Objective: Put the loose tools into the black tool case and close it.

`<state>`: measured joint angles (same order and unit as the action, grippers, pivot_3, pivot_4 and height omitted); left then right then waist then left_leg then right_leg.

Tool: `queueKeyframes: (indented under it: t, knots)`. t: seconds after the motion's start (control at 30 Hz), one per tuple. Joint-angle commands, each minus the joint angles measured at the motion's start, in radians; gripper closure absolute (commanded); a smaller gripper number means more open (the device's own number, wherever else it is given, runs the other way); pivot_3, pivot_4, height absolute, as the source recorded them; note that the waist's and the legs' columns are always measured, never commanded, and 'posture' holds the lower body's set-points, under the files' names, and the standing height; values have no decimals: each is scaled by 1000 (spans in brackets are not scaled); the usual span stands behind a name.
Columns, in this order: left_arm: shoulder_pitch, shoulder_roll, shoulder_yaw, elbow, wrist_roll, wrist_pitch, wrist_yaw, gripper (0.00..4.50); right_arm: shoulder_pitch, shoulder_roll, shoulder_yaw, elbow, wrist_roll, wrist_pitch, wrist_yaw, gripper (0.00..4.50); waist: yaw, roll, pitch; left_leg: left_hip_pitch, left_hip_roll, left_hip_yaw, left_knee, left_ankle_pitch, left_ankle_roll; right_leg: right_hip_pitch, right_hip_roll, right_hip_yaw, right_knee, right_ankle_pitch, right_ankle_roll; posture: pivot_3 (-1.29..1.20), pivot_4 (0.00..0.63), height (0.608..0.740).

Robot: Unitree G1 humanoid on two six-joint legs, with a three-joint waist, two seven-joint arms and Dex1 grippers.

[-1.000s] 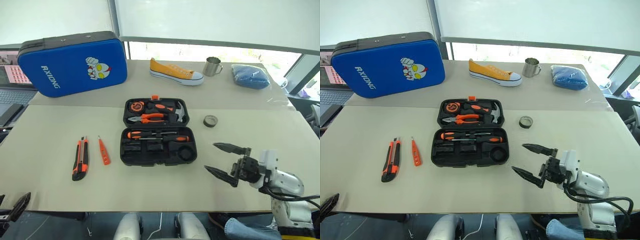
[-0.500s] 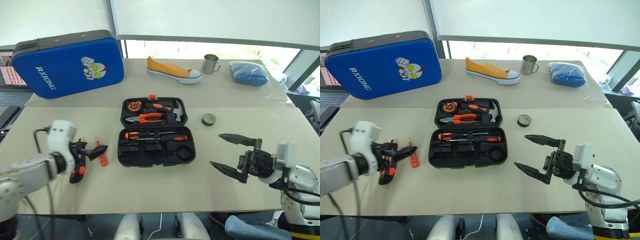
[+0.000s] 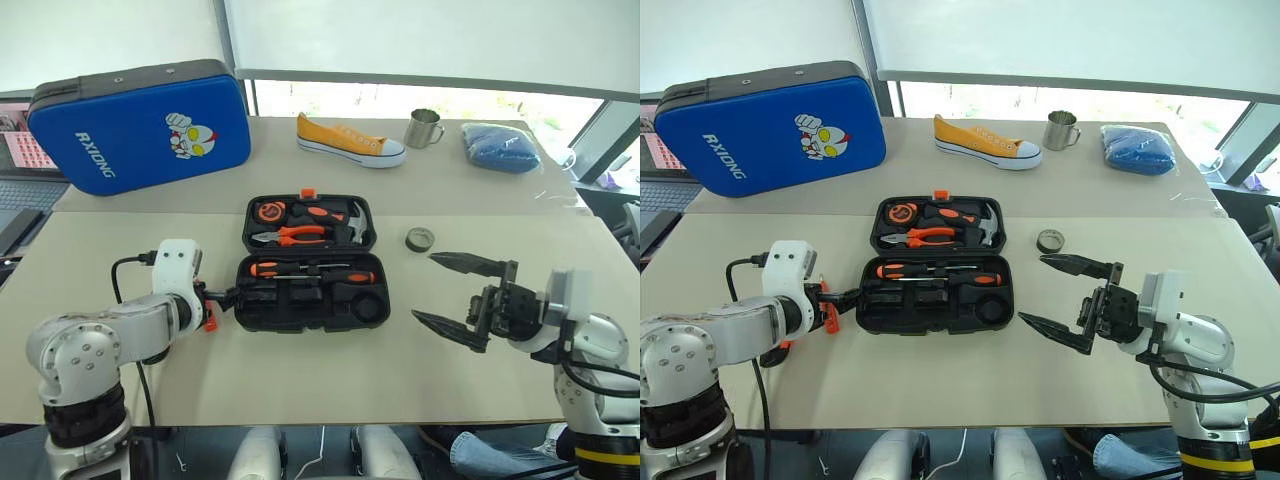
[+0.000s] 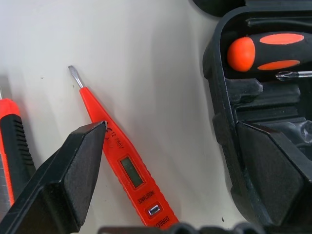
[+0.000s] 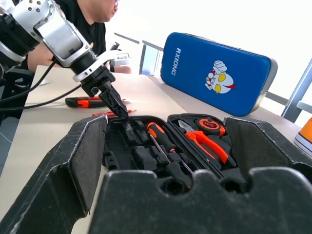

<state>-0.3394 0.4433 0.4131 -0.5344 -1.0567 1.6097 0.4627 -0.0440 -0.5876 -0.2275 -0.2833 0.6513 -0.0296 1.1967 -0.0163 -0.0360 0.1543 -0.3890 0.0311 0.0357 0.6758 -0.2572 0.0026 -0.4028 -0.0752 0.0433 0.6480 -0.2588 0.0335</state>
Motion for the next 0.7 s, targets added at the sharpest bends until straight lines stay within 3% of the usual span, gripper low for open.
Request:
queueKeyframes:
  t: [0.03, 0.27, 0.47, 0.7]
  knots:
    - [-50, -10, 72, -70, 44, 1, 11, 0, 4, -19, -22, -23, 35, 7, 11, 47, 1, 0, 0, 0, 0, 0, 0, 0, 0, 0, 0, 0, 0, 0, 0, 0, 150, 740]
    - [-111, -68, 132, -93, 87, 5, 13, 0, 17, -17, -15, -13, 39, 12, 33, 47, 5, -1, 0, 0, -1, -1, 0, 0, -1, 1, -1, 0, -1, 0, 0, 0, 150, 740]
    - [6, -150, 107, -82, 70, 5, 114, 0, 17, -14, -5, -20, 41, 24, 31, 47, 2, -1, 1, 0, -1, -1, 0, 0, -1, 0, -1, 0, 0, 0, 0, 0, 150, 740]
    - [23, -176, 96, -56, 110, 5, 154, 0, 28, -21, -4, -45, 46, 41, 13, 47, 10, -2, 1, -1, -1, -2, 1, 1, -1, 1, -1, 0, -1, 0, 0, 0, 150, 740]
